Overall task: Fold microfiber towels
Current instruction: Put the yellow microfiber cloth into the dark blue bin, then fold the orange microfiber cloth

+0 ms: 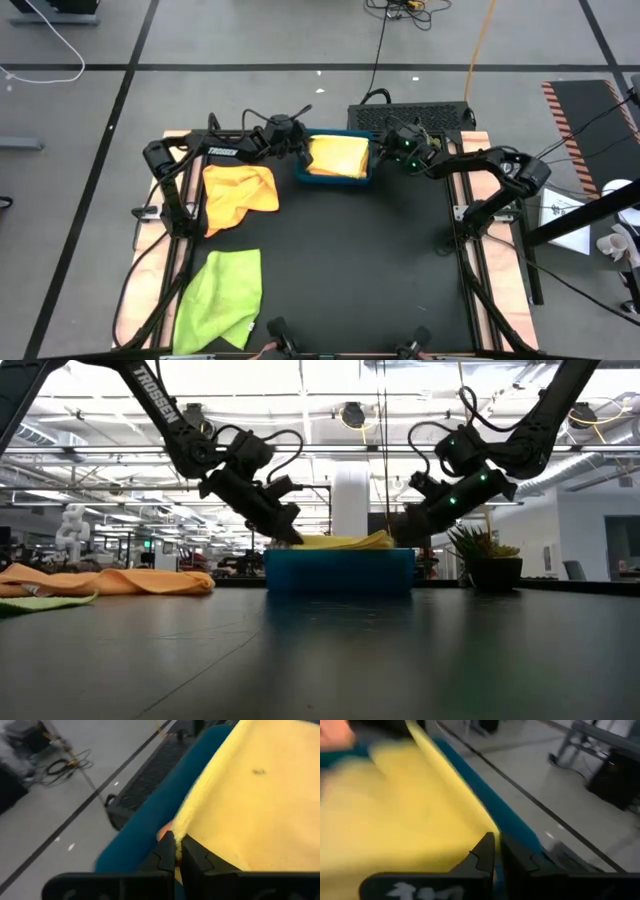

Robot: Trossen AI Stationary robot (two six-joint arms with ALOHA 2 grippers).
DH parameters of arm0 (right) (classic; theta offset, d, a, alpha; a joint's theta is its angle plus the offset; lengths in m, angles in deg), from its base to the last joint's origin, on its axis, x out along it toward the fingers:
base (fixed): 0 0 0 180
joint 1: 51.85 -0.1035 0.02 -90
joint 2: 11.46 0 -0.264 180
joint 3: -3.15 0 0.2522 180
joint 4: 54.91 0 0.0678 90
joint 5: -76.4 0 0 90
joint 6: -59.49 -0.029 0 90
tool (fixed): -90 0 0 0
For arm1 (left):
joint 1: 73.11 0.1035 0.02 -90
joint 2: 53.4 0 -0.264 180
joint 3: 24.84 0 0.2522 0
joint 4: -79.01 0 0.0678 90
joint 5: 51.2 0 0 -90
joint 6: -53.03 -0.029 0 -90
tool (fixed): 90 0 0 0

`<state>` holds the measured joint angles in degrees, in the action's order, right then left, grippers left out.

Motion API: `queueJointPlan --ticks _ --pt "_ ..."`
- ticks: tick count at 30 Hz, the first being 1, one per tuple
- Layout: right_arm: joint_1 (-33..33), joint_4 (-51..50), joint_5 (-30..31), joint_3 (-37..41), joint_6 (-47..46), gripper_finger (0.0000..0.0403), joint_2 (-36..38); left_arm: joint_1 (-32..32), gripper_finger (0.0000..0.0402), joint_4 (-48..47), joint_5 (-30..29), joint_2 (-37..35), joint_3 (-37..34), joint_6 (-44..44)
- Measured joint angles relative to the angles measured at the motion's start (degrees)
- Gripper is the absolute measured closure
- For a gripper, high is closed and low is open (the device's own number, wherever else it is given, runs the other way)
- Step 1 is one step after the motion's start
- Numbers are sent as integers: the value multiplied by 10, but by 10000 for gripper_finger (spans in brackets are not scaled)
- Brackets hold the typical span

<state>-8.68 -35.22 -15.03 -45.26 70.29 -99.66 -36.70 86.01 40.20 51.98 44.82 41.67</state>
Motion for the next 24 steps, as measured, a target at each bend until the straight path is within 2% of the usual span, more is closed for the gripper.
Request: queueJointPlan --ticks 5,14,19,24 --pt "2 -10 1 1 8 354 0 -1 364 -18 -4 0 0 2" --pt "-6 -26 3 1 -23 273 15 -8 245 -33 13 -15 0 0" --pt "-30 -49 -1 0 -25 264 79 -14 200 -107 -1 -113 0 4" --pt "-87 -98 -72 2 -46 264 171 -50 200 -237 13 -248 1 56"
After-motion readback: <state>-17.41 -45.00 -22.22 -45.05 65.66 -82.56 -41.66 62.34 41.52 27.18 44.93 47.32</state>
